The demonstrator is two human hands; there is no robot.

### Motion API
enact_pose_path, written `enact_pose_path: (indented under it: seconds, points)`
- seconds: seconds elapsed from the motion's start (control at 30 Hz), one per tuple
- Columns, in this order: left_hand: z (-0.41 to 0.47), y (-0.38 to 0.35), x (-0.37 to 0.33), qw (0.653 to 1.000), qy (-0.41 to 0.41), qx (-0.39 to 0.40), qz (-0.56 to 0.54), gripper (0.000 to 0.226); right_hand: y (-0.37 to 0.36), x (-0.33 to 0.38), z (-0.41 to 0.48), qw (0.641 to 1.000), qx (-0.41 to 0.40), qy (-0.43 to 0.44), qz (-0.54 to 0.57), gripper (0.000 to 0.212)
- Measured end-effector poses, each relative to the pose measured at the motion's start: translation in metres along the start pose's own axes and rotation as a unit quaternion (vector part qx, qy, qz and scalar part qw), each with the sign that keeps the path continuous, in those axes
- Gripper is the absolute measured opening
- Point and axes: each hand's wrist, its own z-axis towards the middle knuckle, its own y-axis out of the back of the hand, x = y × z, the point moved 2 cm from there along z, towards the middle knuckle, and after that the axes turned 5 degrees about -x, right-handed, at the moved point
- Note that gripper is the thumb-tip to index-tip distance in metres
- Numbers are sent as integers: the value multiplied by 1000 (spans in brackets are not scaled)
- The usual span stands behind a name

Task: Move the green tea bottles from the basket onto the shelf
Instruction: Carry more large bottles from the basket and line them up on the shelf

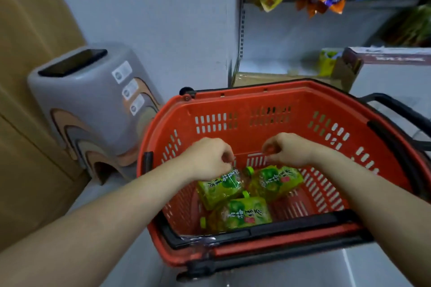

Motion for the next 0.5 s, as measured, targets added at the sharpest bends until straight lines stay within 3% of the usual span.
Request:
enact_pose_path:
  seconds: [0.1, 0.17, 0.27, 0.37, 0.5]
  points:
    - [43, -47, -16, 986, -49, 138, 79, 25, -1, -14, 5, 999, -17, -11, 49, 27]
    - [58, -84, -22, 959, -83, 222, 155, 31, -1, -19, 8, 998, -24, -19, 59, 27]
    - [62, -145, -14, 900, -114, 335, 255, 61, -3, -22, 12, 997, -22, -18, 70, 22]
    - [49, -195, -1, 903, -102, 328, 257, 108, -2, -21, 12, 995, -30, -25, 89, 26]
    - [37, -210, 1, 932, -74, 255, 247, 119, -5, -21, 15, 995, -24, -26, 92, 30]
